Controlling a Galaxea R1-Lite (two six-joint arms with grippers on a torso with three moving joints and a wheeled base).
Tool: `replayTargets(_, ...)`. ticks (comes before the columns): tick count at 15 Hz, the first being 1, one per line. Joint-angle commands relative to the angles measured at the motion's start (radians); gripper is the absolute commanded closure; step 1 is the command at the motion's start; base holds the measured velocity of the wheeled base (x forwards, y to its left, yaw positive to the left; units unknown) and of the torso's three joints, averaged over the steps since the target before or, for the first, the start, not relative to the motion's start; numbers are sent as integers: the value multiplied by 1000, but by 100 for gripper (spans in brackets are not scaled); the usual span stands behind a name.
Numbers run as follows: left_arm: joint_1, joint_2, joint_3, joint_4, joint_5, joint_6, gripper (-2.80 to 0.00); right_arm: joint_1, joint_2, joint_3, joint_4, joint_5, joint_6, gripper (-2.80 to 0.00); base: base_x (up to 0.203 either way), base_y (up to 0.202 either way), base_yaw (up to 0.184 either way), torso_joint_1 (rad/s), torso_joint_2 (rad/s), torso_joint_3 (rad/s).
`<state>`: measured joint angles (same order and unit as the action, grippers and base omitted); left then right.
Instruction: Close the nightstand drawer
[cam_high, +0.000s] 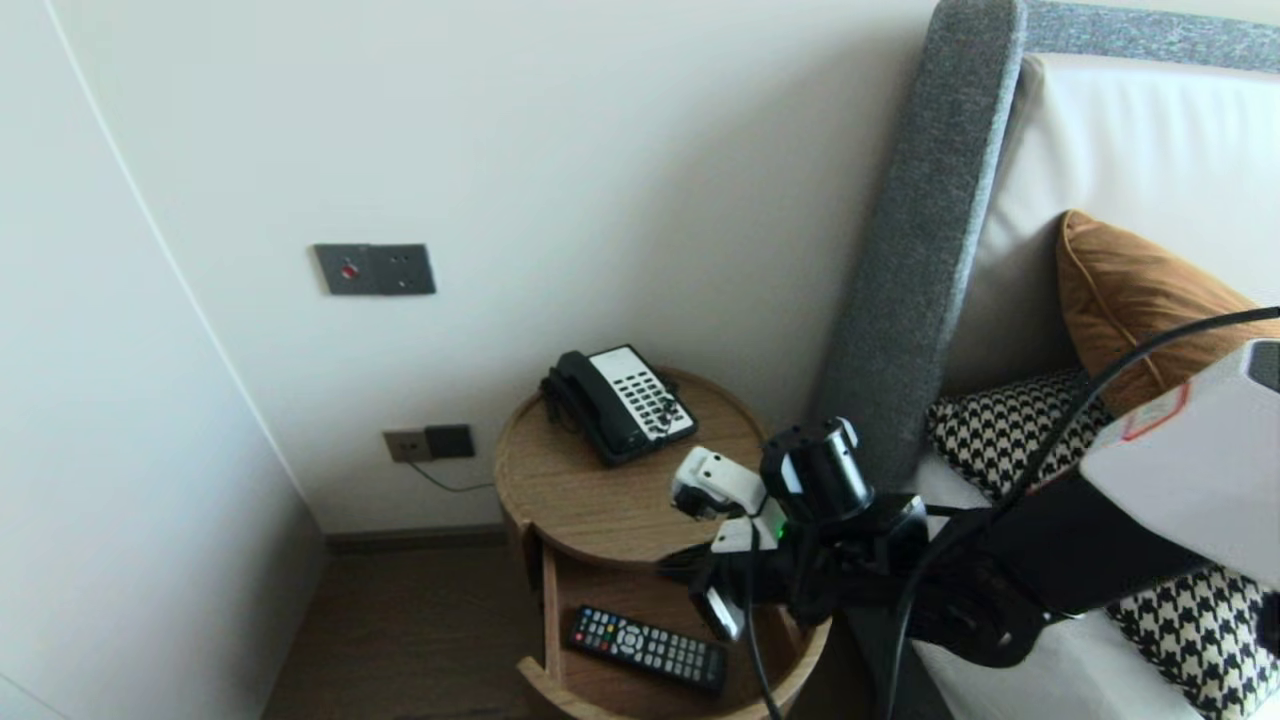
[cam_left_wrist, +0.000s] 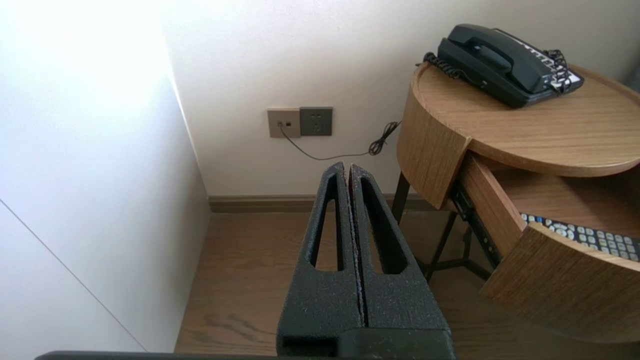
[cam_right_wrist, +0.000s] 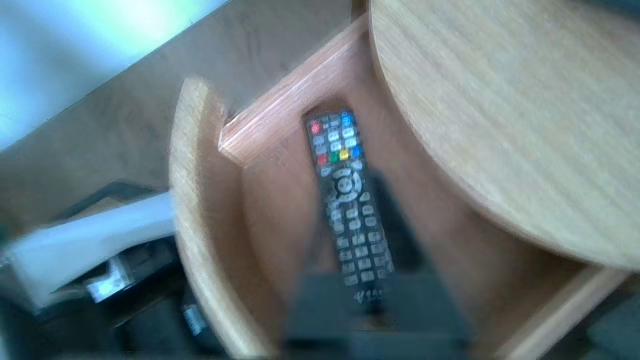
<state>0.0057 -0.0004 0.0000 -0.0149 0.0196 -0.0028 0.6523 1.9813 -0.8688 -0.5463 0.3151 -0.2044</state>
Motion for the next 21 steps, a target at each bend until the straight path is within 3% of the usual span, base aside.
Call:
replayTargets(1,0,-1,0,0,0,0,0,-19,-109,44,51,3,39,0,0,0,0,0,0,0)
replayTargets(3,0,-1,0,0,0,0,0,-57,-173,93,67,-32,92,0,0,0,0,0,0,0)
replayTargets(6,0,-1,0,0,0,0,0,-70,-216,129,89,-167,195,0,0,0,0,0,0,0)
replayTargets(11,0,-1,0,0,0,0,0,-57,-321,193,279,-285,400,0,0,0,0,0,0,0)
replayTargets(17,0,-1,0,0,0,0,0,-37,-373,356,266,-279,510,0,0,0,0,0,0,0)
replayTargets(21,0,-1,0,0,0,0,0,-49,-353,513,58,-275,561,0,0,0,0,0,0,0)
